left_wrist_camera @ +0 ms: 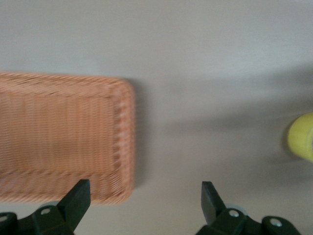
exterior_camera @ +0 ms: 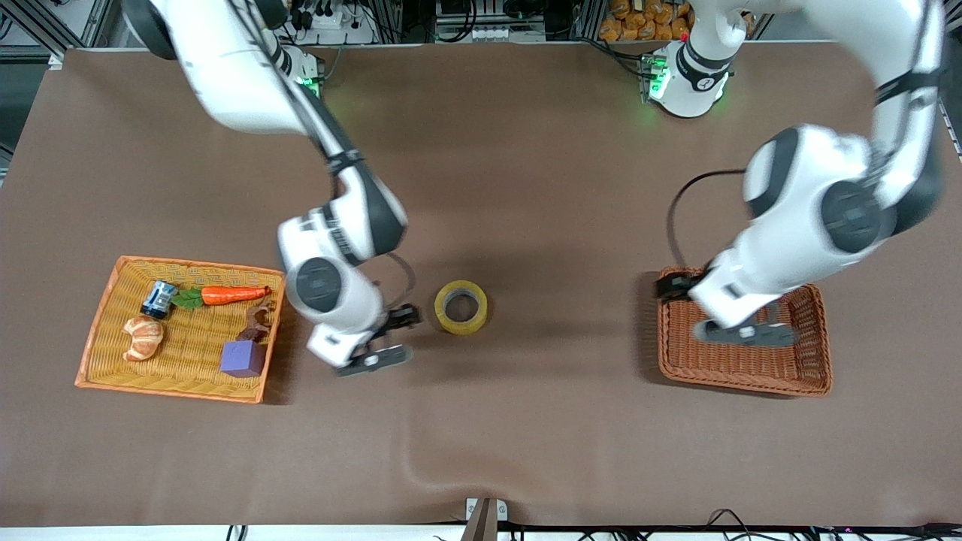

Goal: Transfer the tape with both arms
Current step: 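Grasp the tape with the left gripper while the right gripper releases, withdraws, then hold the tape roll with the left gripper above the table middle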

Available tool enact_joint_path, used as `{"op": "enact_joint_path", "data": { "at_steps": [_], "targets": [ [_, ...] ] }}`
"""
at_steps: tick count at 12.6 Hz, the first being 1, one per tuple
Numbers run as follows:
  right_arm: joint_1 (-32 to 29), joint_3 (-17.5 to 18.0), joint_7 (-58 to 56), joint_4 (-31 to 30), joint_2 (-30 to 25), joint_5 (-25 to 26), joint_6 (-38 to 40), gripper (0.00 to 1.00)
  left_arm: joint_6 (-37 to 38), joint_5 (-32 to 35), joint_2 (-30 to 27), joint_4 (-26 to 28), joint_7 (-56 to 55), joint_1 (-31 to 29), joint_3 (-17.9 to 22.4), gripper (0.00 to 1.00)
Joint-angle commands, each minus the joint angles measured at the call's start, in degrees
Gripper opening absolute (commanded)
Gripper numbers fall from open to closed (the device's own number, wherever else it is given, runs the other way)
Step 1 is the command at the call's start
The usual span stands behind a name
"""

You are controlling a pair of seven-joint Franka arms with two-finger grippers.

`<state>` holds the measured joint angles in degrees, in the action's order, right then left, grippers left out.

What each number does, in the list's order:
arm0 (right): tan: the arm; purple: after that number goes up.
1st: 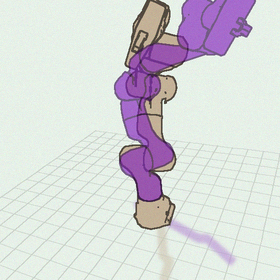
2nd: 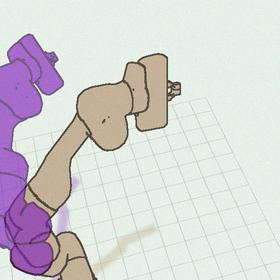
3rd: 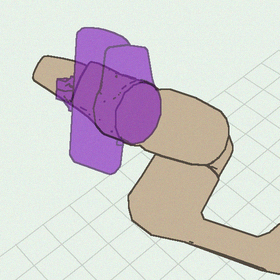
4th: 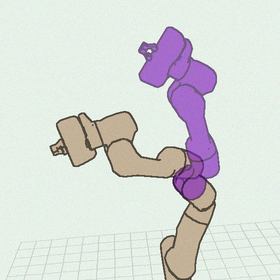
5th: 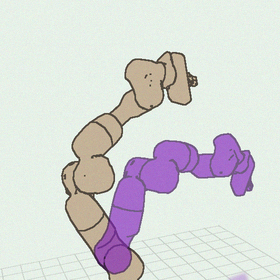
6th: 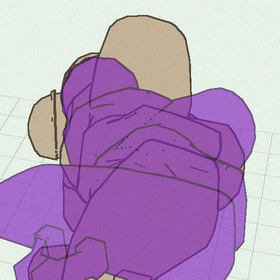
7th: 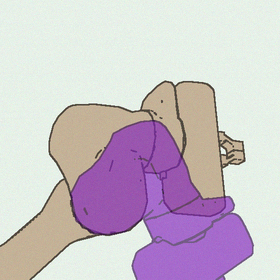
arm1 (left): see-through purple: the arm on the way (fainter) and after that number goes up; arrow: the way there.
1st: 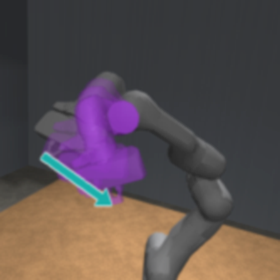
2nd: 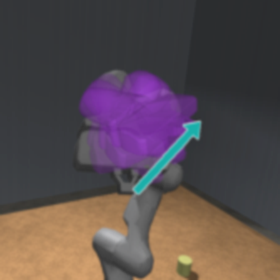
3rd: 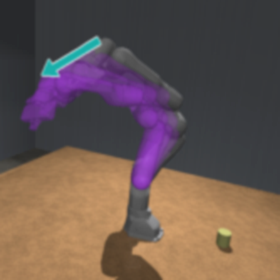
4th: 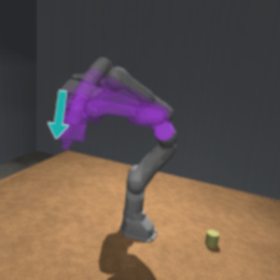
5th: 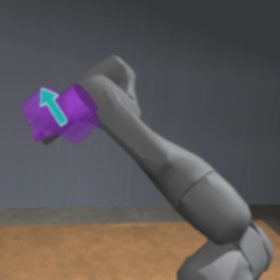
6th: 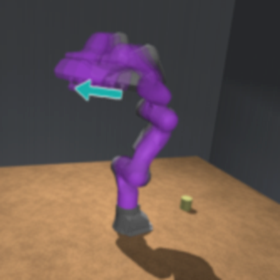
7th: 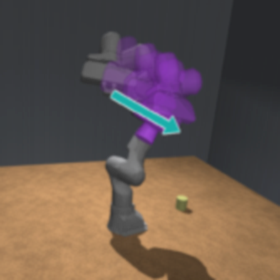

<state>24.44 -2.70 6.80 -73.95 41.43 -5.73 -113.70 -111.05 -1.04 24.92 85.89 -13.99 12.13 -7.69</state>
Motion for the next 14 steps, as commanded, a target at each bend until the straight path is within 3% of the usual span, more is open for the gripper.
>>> {"op": "enact_joint_path", "data": {
  "at_steps": [1, 3, 5, 7, 10, 14],
  "targets": [
    [-9.5, 1.2, -10.0, -2.9, -7.2, 0.0, 5.5, 1.00, -7.6, 0.3, 6.3, -2.4, -9.5, 5.9, 0.0, 1.00],
    [-15.3, 1.3, -13.3, -4.4, -12.2, 0.0, 10.4, 1.00, -10.4, 0.5, 11.0, -5.1, -13.5, 11.4, 0.1, 1.00],
    [-17.9, 0.9, -14.1, -9.6, -19.6, 0.3, 11.0, 1.00, -16.4, 0.6, 15.9, -7.4, -18.2, 17.3, 0.7, 1.00],
    [-21.3, 1.0, -15.6, -14.5, -27.9, 1.1, 11.2, 1.00, -23.7, 1.0, 19.5, -7.7, -20.5, 20.1, 1.4, 1.00],
    [-24.1, 0.9, -16.2, -21.8, -38.1, 1.2, 12.3, 1.00, -28.1, 1.0, 23.3, -7.8, -20.6, 24.8, 4.5, 1.00],
    [-25.1, 0.6, -8.5, -22.1, -41.1, 5.4, 17.2, 1.00, -29.3, 1.0, 24.7, -7.8, -20.8, 25.5, 4.8, 1.00]
  ]
}}
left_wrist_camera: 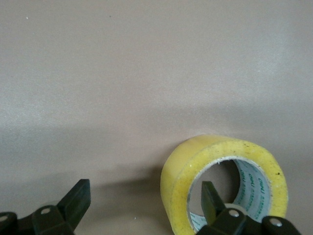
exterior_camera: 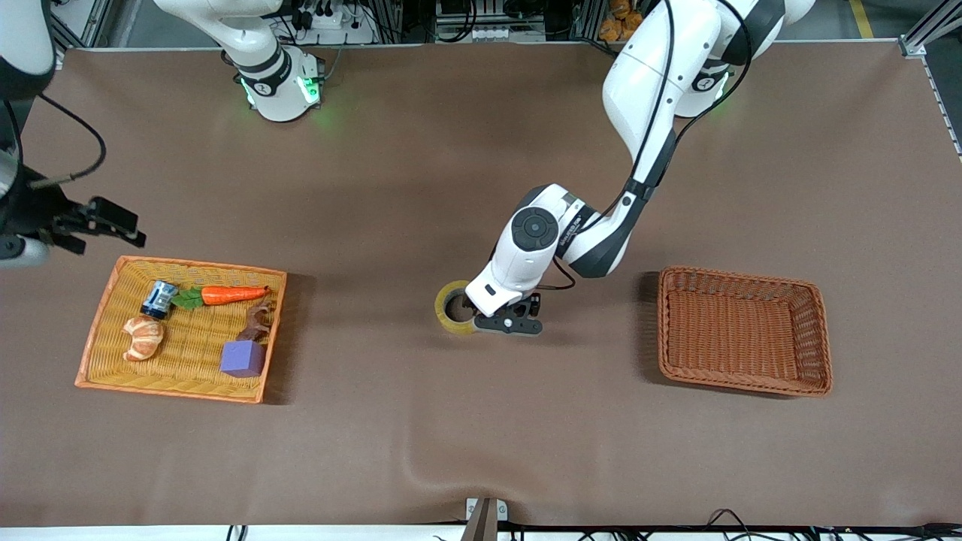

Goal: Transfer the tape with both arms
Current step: 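Hold the tape roll with the left gripper above the table middle, then carry the tape roll with the left gripper over the brown basket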

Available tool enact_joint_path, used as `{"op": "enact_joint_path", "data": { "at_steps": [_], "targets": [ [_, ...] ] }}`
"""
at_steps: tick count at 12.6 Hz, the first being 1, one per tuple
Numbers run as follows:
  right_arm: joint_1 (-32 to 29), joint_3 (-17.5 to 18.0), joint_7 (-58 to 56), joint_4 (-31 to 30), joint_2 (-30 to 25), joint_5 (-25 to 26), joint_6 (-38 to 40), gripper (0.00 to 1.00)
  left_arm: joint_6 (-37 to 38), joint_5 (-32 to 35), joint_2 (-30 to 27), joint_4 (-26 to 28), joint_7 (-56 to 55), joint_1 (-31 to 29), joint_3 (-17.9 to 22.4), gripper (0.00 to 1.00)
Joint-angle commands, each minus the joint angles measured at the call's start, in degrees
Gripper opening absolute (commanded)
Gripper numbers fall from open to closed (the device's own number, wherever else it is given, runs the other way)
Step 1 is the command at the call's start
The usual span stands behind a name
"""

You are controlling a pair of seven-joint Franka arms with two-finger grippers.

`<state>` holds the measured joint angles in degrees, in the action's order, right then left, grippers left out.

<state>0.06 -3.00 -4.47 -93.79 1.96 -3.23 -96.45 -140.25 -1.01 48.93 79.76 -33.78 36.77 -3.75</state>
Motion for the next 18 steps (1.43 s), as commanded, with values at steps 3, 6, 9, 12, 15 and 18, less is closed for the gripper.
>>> {"op": "enact_joint_path", "data": {
  "at_steps": [3, 6, 9, 12, 15, 18],
  "targets": [
    [-1.4, 0.5, 2.1, -1.3, -2.9, 5.8, 0.3, 1.00, -1.9, 1.1, 1.9, -1.6, -5.2, 2.9, 0.9, 0.88],
    [-1.1, 0.7, 2.4, 0.0, -2.1, 4.6, 0.4, 1.00, -2.0, 1.1, 2.4, -1.6, -7.4, 3.8, 1.2, 0.35],
    [-1.0, 0.7, 2.2, -0.1, -1.6, 4.5, 0.6, 1.00, -5.8, 1.3, 3.3, -1.5, -8.4, 5.3, 3.0, 0.00],
    [-1.0, 0.7, -3.5, -0.2, -1.2, 4.6, 0.8, 1.00, -1.4, 5.3, -3.1, -0.3, -8.8, 5.9, 9.6, 0.00],
    [-1.2, 0.7, -3.9, -0.1, -1.1, 4.6, 0.7, 1.00, 9.1, 6.3, -14.3, 3.4, -6.8, 0.5, 12.3, 0.00],
    [-1.0, 0.7, -3.8, 0.0, -1.0, 4.5, 0.6, 1.00, 9.7, 5.6, -24.3, 13.8, 5.4, -9.1, 11.9, 0.00]
  ]
}}
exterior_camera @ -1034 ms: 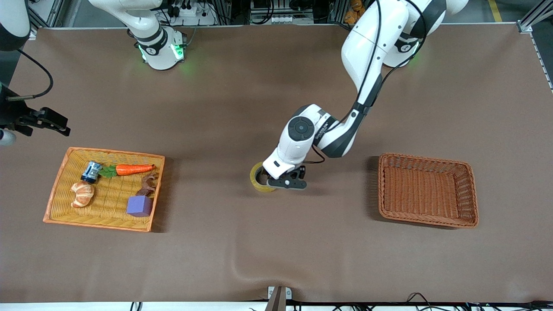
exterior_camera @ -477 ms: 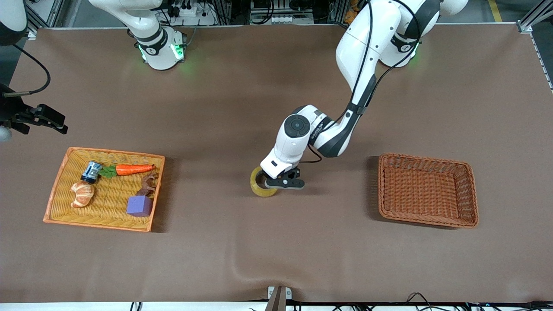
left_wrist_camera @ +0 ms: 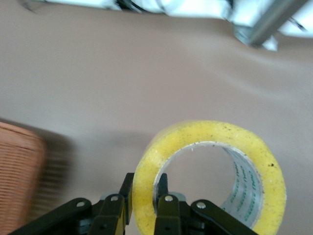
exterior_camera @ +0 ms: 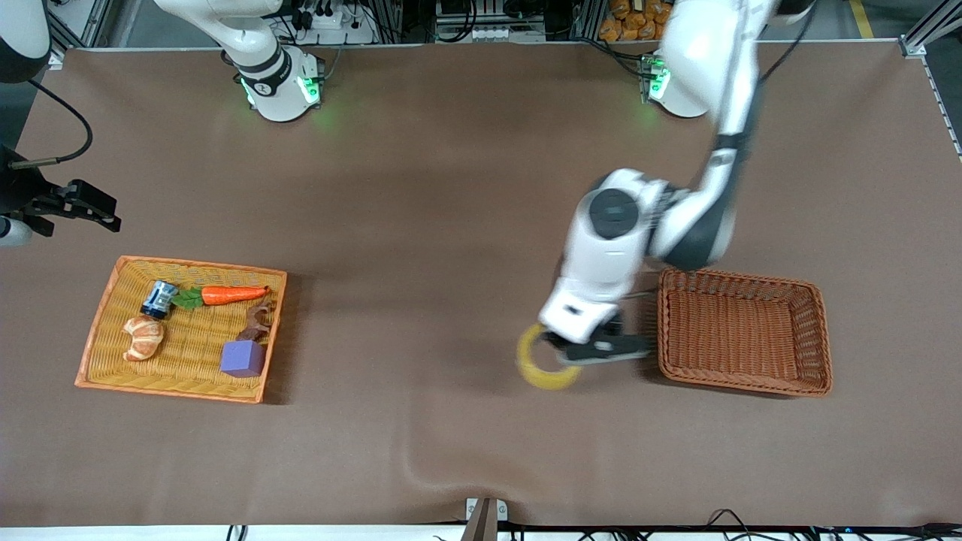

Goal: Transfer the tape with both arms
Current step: 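Carry the tape roll with the left gripper over the brown basket, then lower the tape into the brown basket and open the left gripper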

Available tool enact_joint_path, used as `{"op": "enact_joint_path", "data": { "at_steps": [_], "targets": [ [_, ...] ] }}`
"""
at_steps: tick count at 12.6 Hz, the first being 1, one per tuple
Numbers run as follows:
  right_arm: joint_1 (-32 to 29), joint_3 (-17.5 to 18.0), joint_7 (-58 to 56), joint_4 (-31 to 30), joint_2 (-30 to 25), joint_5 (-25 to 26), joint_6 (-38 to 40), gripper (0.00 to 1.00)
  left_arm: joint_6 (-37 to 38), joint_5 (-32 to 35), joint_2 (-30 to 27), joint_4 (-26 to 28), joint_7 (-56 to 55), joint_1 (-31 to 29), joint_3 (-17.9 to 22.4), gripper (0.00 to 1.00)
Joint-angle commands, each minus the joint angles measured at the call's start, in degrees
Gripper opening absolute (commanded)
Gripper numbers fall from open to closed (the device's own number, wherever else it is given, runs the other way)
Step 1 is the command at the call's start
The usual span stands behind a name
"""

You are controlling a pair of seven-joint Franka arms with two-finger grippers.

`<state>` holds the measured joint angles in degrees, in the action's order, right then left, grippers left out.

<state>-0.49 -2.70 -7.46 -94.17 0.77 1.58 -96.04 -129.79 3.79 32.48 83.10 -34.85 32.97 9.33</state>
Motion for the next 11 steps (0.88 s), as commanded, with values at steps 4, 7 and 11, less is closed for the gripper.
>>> {"op": "enact_joint_path", "data": {
  "at_steps": [4, 7, 11],
  "targets": [
    [-0.2, 0.5, -0.8, 0.3, 0.6, -0.3, 0.1, 1.00, -2.2, 0.3, -11.7, 21.6, 27.5, -21.2, -1.7, 0.00],
    [1.5, 0.5, -0.8, 0.6, 1.5, -0.3, -0.5, 1.00, -10.4, 0.4, -8.4, 26.6, 30.2, -27.2, -2.6, 0.00],
    [1.7, 0.4, -0.1, 1.1, 1.4, -0.3, -1.7, 1.00, -12.7, 0.6, -6.8, 27.2, 31.7, -27.4, -2.5, 0.99]
  ]
}}
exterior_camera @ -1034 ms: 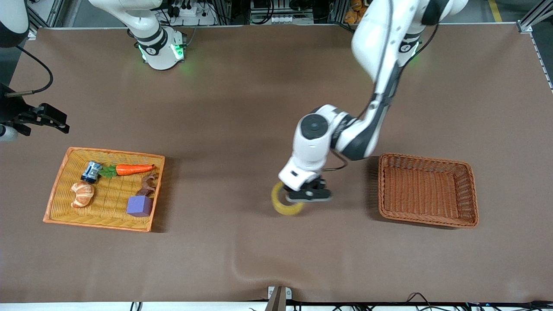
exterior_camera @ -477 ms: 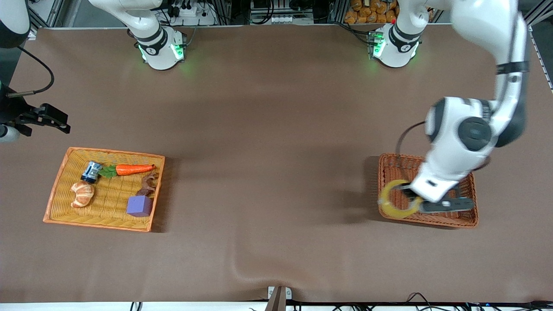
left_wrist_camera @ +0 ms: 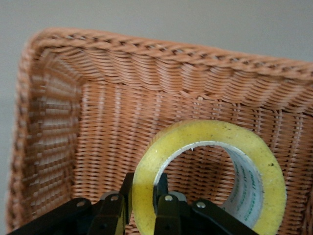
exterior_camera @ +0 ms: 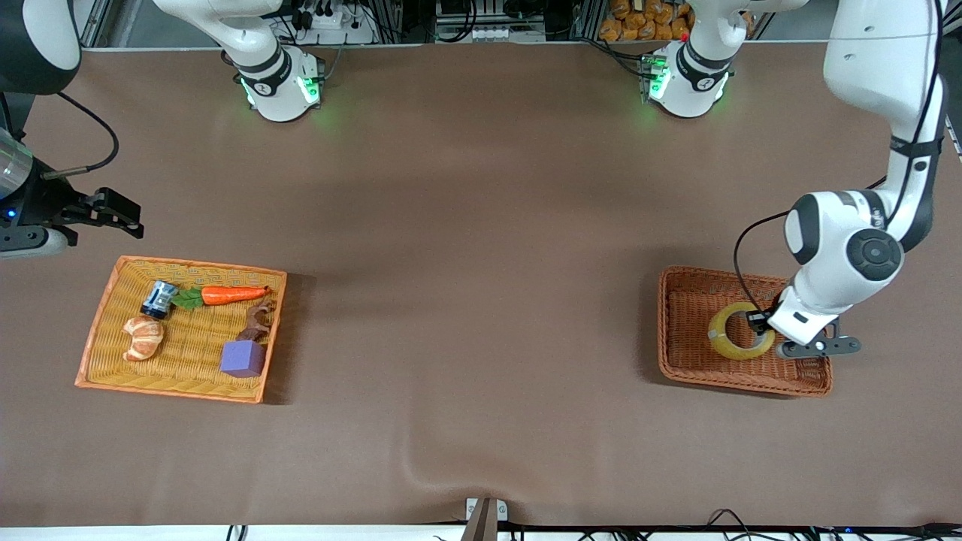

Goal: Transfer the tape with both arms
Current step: 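Lower the tape into the brown basket and open the left gripper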

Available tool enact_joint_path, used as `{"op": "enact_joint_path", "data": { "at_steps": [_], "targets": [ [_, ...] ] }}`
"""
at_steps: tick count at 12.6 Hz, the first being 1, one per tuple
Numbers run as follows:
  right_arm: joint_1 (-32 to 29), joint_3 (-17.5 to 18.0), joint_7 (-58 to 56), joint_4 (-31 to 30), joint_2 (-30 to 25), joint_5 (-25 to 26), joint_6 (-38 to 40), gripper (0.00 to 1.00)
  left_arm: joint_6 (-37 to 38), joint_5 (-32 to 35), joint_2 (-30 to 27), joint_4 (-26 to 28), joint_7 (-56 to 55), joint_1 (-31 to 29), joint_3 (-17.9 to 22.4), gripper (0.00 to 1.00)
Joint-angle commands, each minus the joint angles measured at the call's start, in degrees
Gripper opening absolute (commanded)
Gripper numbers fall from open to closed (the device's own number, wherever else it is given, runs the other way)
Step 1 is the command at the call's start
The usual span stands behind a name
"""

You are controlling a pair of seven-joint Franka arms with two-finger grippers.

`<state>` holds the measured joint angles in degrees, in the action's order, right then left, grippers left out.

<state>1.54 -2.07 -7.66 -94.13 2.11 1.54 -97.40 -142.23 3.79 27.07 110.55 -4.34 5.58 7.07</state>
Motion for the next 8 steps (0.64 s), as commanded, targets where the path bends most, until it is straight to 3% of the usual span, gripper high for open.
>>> {"op": "enact_joint_path", "data": {
  "at_steps": [1, 6, 8],
  "targets": [
    [-0.1, -0.2, 1.4, 2.1, 0.2, -0.3, -0.5, 1.00, -0.2, 0.7, -2.0, -1.0, 3.3, 0.0, -0.1, 1.00],
    [-0.3, -0.2, 9.4, 2.4, 0.1, -2.8, -1.5, 1.00, 4.1, 0.7, -11.1, -6.1, 6.2, -1.2, 0.0, 1.00],
    [-0.2, -0.2, 9.4, 2.4, 0.1, -2.8, -1.4, 1.00, 15.3, 0.2, -14.0, -12.0, 6.3, -1.2, -0.1, 1.00]
  ]
}}
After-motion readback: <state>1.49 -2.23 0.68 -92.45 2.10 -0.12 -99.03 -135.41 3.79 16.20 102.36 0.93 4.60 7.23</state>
